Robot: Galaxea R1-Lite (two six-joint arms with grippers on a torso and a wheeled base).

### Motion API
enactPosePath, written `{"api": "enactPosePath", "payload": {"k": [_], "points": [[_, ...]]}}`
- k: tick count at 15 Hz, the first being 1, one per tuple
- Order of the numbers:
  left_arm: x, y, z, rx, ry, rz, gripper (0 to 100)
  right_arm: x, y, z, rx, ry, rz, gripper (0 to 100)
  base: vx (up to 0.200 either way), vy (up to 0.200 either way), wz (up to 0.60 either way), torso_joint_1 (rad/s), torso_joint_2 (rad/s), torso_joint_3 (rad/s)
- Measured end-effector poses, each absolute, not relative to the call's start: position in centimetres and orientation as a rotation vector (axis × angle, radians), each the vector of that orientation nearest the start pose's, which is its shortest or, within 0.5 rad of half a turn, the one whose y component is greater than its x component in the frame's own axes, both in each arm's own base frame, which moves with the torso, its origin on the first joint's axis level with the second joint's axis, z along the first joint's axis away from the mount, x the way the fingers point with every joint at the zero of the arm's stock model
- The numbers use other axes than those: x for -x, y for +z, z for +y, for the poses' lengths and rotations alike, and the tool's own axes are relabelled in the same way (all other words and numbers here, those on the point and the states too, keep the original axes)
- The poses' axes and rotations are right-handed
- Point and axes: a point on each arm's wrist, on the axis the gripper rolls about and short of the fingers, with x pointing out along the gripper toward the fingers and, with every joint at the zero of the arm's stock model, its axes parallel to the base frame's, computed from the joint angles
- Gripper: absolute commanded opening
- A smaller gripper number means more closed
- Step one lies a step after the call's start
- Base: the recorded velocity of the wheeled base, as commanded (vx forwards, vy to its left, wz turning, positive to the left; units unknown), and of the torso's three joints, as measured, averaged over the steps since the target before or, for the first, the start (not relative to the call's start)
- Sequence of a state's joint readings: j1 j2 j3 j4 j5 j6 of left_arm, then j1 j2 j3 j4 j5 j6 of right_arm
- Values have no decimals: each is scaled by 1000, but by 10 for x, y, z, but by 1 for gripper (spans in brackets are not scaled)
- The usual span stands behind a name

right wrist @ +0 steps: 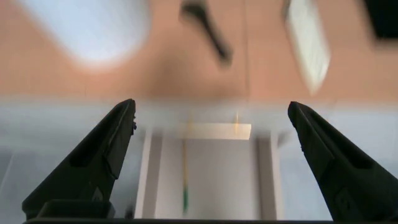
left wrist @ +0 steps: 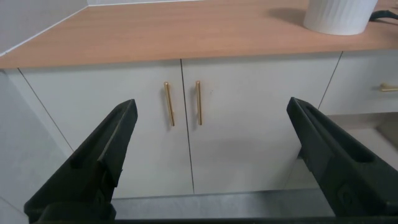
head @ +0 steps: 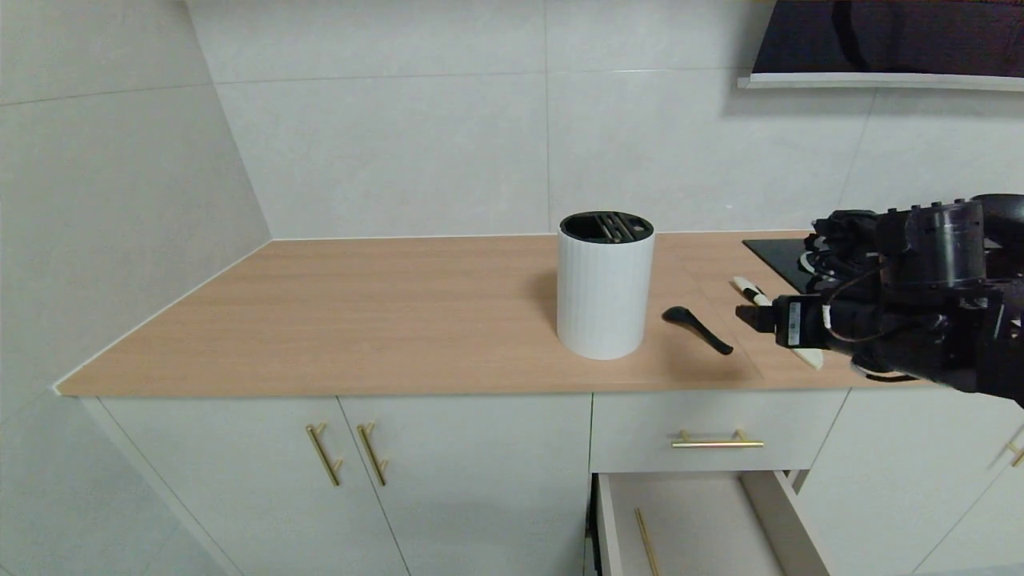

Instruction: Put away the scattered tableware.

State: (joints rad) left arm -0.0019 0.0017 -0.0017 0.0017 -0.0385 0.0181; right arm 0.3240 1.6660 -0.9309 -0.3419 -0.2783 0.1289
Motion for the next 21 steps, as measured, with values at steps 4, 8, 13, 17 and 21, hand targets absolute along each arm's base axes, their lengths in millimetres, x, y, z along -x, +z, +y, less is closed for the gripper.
{"api": "enactPosePath", "payload": {"k": [4, 8, 13, 17, 21], "points": [[23, 76, -1, -18, -39, 1, 100, -345, 213, 82, 30, 141, 282, 100, 0, 0, 0, 0, 0, 0], [23, 76, -1, -18, -40, 1, 100, -382, 192, 71, 59, 348, 306, 100, 0, 0, 0, 0, 0, 0], [23, 76, -1, -18, -40, 1, 100, -394, 154, 47, 119, 468, 373, 100, 0, 0, 0, 0, 0, 0], [23, 76, -1, -18, -39, 1, 100, -420, 124, 45, 140, 404, 340, 100, 0, 0, 0, 0, 0, 0], [23, 76, -1, -18, -40, 1, 100, -434, 93, 47, 141, 397, 385, 100, 0, 0, 0, 0, 0, 0]]}}
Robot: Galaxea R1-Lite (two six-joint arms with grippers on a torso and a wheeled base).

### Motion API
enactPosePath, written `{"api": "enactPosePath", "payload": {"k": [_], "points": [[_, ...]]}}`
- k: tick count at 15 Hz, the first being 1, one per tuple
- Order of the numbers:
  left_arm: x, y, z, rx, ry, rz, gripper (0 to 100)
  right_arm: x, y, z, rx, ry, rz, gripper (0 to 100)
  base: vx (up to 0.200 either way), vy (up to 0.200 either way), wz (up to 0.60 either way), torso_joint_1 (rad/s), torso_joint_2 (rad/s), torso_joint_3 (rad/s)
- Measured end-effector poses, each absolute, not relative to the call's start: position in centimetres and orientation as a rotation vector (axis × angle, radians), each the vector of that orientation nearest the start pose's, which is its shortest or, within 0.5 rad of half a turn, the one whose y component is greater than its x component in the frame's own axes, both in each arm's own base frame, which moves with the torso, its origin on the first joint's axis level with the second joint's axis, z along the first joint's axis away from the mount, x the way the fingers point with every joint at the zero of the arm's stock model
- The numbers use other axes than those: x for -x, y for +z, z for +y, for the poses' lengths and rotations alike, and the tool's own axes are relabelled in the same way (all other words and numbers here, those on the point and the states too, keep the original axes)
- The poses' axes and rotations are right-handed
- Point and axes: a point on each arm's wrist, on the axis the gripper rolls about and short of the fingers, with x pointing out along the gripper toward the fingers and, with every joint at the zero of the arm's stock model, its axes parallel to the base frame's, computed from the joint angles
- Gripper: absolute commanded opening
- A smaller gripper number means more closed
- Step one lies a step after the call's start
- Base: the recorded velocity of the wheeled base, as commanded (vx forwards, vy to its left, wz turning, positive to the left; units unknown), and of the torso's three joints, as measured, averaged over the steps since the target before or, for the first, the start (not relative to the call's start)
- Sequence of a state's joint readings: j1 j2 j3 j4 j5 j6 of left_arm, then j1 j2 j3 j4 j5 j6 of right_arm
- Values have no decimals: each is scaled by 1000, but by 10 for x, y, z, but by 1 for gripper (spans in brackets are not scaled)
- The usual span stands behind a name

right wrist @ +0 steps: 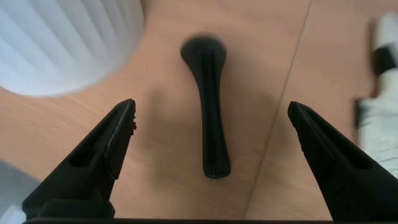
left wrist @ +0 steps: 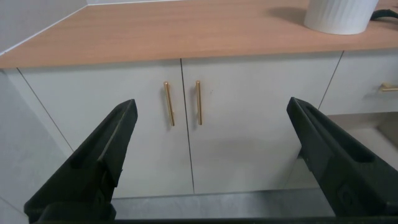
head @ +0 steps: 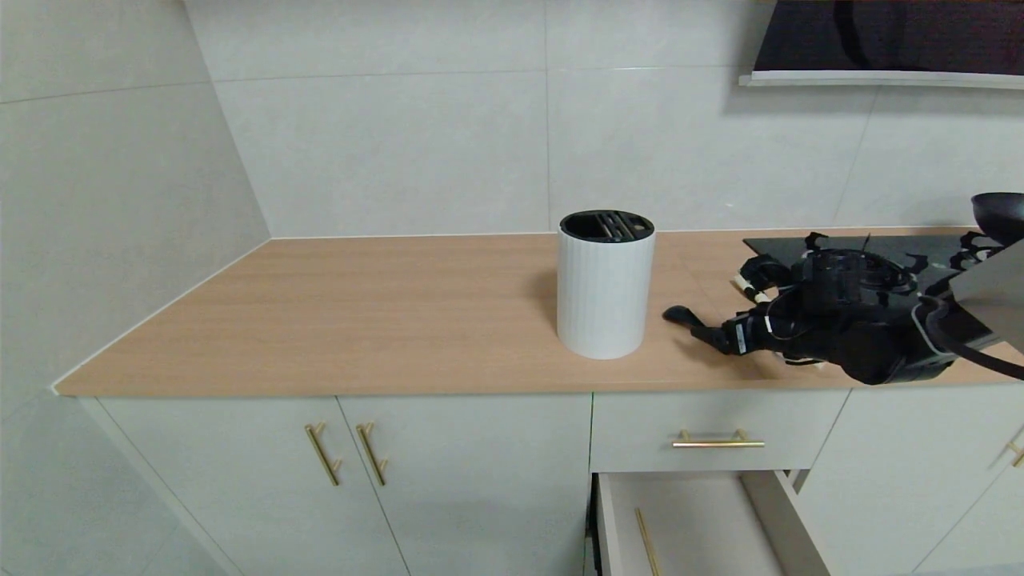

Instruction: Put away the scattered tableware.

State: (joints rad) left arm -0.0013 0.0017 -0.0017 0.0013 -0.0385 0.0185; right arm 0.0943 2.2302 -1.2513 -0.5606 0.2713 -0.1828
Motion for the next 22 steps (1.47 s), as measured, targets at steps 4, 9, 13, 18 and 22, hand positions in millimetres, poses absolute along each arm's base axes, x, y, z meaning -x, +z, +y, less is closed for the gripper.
{"api": "enactPosePath", "payload": {"k": [4, 9, 13, 18, 22], "points": [[23, 76, -1, -18, -39, 1, 100, -437, 78, 50, 139, 405, 417, 100, 0, 0, 0, 0, 0, 0], [23, 76, -1, -18, -40, 1, 100, -443, 68, 50, 136, 402, 433, 100, 0, 0, 0, 0, 0, 0], [23, 76, -1, -18, -40, 1, 100, -445, 65, 50, 135, 401, 436, 0, 0, 0, 0, 0, 0, 0], [23, 76, -1, -18, -40, 1, 100, -445, 66, 51, 134, 402, 435, 0, 0, 0, 0, 0, 0, 0], [23, 76, -1, -18, -39, 1, 100, -443, 67, 50, 127, 399, 443, 0, 0, 0, 0, 0, 0, 0]]}}
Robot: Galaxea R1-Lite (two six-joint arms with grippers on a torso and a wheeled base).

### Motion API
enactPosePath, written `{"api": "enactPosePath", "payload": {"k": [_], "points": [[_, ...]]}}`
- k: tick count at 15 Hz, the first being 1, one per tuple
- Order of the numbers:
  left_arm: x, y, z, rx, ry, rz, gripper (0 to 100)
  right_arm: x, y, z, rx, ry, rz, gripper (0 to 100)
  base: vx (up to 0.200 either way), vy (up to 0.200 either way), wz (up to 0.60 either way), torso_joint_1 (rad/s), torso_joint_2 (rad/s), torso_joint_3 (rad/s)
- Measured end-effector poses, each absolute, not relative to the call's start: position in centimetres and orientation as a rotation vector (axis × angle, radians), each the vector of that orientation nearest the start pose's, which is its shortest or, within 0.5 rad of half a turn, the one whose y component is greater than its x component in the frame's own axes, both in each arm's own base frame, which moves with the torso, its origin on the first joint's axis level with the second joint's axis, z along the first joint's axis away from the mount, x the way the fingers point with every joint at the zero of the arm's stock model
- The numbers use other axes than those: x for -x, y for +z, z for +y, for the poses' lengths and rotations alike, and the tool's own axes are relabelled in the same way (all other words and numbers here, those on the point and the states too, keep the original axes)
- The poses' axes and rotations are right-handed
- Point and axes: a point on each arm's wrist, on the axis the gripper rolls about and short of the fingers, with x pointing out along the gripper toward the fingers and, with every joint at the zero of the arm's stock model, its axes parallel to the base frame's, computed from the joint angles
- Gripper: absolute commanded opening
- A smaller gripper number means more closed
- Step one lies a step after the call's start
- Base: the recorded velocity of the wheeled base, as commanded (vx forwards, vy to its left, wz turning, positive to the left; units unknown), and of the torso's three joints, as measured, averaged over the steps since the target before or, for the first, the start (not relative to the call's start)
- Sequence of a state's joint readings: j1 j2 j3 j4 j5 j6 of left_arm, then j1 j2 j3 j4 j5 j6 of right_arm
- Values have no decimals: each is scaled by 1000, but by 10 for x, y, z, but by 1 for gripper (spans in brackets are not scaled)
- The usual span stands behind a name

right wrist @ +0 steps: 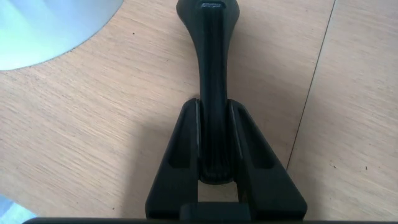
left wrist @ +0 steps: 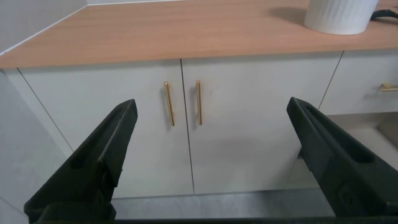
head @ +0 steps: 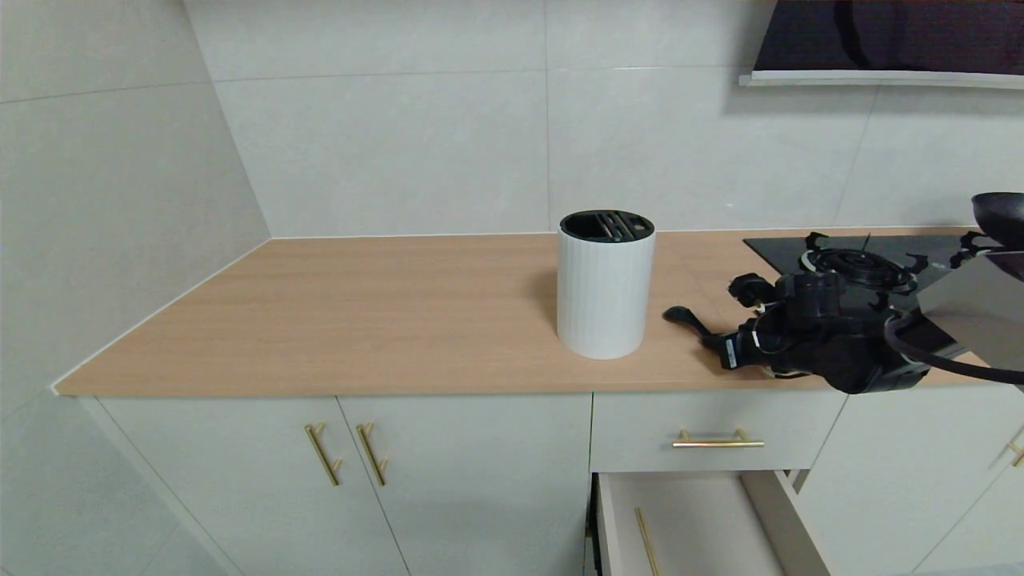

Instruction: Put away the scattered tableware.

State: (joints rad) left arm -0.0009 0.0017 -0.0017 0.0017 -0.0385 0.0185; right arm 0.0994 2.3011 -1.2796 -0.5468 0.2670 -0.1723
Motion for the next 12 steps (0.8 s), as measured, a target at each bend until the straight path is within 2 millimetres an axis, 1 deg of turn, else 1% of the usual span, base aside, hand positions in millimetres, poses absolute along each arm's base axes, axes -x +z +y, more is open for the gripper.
{"api": "enactPosePath", "payload": {"k": [2, 4, 6, 8, 9, 10, 12], "points": [[23, 76, -1, -18, -39, 1, 100, -439, 73, 50, 101, 382, 477, 0, 0, 0, 0, 0, 0, 0], [23, 76, -1, -18, -39, 1, 100, -428, 84, 50, 81, 351, 546, 0, 0, 0, 0, 0, 0, 0], [23, 76, -1, -18, -39, 1, 100, -410, 112, 50, -4, 314, 589, 0, 0, 0, 0, 0, 0, 0], [23, 76, -1, -18, -39, 1, 100, -386, 147, 53, -106, 273, 613, 0, 0, 0, 0, 0, 0, 0], [23, 76, -1, -18, -39, 1, 100, -372, 160, 52, -120, 251, 625, 0, 0, 0, 0, 0, 0, 0], [23, 76, -1, -18, -39, 1, 100, -358, 170, 51, -121, 230, 624, 0, 0, 0, 0, 0, 0, 0], [23, 76, -1, -18, -40, 1, 100, -321, 186, 47, -122, 183, 623, 0, 0, 0, 0, 0, 0, 0]]}}
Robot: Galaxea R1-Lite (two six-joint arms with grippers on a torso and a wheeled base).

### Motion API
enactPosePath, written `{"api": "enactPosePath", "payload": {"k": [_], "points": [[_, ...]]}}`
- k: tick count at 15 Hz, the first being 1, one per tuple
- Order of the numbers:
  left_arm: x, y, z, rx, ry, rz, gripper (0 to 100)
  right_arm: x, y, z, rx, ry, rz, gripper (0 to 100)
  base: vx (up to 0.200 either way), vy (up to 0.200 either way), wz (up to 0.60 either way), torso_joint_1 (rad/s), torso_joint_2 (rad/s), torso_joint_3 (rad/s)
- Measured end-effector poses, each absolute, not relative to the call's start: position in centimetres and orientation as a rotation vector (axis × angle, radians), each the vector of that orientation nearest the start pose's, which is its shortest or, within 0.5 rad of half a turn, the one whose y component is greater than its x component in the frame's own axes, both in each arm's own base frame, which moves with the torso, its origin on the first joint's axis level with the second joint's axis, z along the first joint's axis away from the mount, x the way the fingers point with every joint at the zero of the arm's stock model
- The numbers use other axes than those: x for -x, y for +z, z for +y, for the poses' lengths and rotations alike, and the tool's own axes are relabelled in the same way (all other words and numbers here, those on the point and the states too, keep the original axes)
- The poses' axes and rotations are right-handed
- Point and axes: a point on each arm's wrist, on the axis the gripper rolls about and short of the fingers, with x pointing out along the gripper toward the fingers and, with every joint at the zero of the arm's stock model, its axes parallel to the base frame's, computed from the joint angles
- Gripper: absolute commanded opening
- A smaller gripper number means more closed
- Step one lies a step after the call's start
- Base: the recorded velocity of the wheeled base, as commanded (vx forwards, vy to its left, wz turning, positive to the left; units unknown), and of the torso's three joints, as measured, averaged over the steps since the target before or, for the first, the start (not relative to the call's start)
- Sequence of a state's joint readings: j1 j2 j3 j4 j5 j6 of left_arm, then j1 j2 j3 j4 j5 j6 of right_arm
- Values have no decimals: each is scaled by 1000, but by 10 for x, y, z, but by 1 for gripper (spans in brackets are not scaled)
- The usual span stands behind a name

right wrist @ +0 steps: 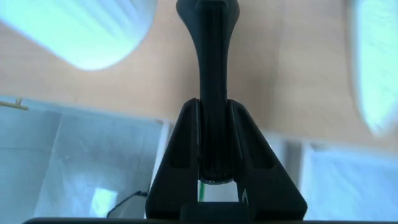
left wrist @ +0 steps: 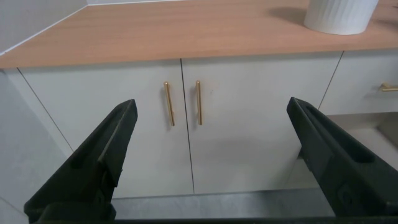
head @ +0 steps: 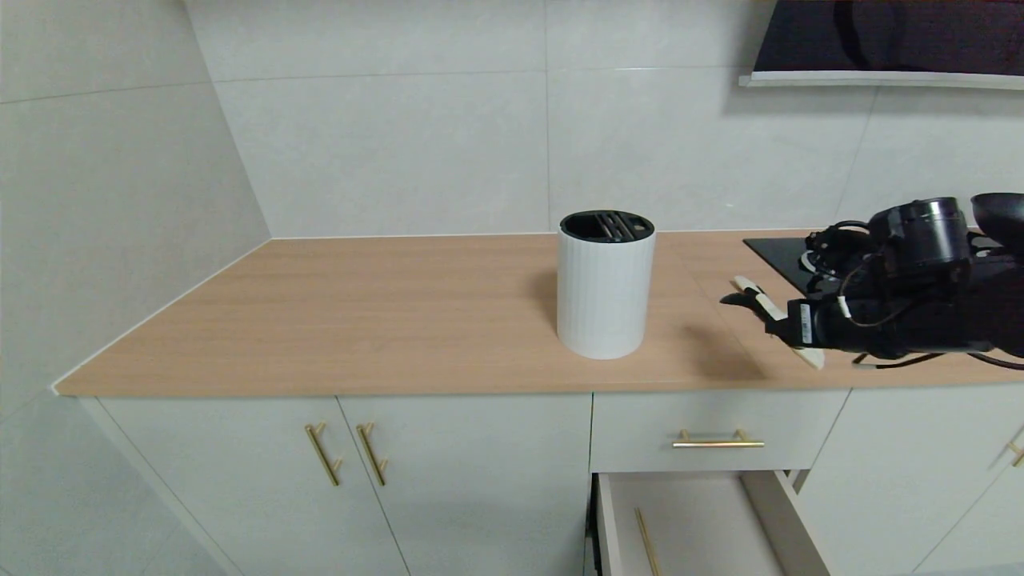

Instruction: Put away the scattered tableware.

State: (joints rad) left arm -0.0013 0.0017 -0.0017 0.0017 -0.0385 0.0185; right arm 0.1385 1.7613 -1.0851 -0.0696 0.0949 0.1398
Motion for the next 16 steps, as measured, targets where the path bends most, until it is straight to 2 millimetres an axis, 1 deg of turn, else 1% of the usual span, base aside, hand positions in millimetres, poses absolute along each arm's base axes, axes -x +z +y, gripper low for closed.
{"api": "enactPosePath", "payload": {"k": [2, 3, 5, 6, 8, 9, 10, 13, 16], "points": [[23, 76, -1, -18, -40, 1, 100, -281, 195, 46, -116, 154, 634, 0, 0, 0, 0, 0, 0, 0], [23, 76, -1, -18, -40, 1, 100, -260, 198, 48, -112, 149, 668, 0, 0, 0, 0, 0, 0, 0], [23, 76, -1, -18, -40, 1, 100, -220, 201, 58, -146, 148, 760, 0, 0, 0, 0, 0, 0, 0], [23, 76, -1, -18, -40, 1, 100, -209, 204, 60, -149, 158, 752, 0, 0, 0, 0, 0, 0, 0], [23, 76, -1, -19, -39, 1, 100, -190, 198, 58, -141, 167, 765, 0, 0, 0, 0, 0, 0, 0], [23, 76, -1, -18, -39, 1, 100, -183, 195, 57, -142, 173, 763, 0, 0, 0, 0, 0, 0, 0], [23, 76, -1, -18, -40, 1, 100, -181, 193, 57, -142, 175, 753, 0, 0, 0, 0, 0, 0, 0], [23, 76, -1, -18, -39, 1, 100, -179, 179, 57, -109, 188, 758, 0, 0, 0, 0, 0, 0, 0], [23, 76, -1, -18, -39, 1, 100, -179, 169, 58, -95, 193, 767, 0, 0, 0, 0, 0, 0, 0]]}}
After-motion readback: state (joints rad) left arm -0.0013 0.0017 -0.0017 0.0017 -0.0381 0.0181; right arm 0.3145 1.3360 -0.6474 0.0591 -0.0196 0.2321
